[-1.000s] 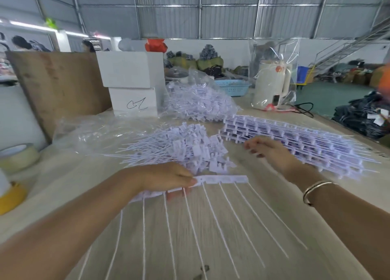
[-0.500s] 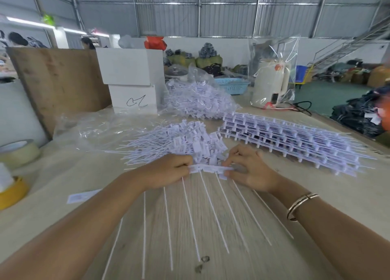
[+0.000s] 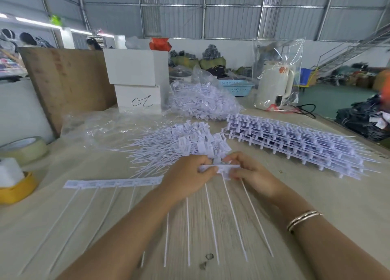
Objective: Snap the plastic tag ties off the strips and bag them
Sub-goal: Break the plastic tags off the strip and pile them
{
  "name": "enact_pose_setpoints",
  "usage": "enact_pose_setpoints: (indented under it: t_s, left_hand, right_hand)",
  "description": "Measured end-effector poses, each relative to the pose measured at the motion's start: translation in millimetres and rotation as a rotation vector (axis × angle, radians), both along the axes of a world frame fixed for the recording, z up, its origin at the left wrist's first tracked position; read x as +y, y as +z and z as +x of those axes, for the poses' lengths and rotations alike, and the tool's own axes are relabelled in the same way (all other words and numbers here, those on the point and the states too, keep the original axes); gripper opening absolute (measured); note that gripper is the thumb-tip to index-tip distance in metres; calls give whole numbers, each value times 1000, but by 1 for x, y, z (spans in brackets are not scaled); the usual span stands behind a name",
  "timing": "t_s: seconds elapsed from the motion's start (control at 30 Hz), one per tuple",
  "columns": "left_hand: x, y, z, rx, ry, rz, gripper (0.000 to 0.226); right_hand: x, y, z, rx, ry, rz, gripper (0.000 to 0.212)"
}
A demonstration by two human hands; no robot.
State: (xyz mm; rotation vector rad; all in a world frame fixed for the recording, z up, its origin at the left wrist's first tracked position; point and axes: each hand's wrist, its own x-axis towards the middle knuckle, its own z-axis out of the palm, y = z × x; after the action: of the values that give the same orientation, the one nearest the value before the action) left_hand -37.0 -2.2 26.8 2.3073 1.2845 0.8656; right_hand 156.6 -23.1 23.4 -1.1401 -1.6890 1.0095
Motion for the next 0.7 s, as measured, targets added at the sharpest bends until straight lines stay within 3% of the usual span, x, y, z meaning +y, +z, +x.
enact_pose_setpoints:
  t_s: [0.1,0.3,0.47,0.57,0.7]
  left_hand:
    - [0,-8,-5,13,-15,52,24]
    - [-1,-12,-2,143,-50,65,30]
    - [-1,-9,-1,88,-97,-194,31]
    - [2,-6,-5,-69,-136,-306,29]
    - [0,-5,-10,-306,-170,-354,25]
  right_hand:
    - [-1,1,2,-203,38,-25,13]
    - [-1,3,-12,-168,81,-61,29]
    - [-8,-1,-19,-227,124,-2,26]
    - [-12,-4,-26,-181,63,119,10]
    - [-15,-4,-34,-97,21,266,12]
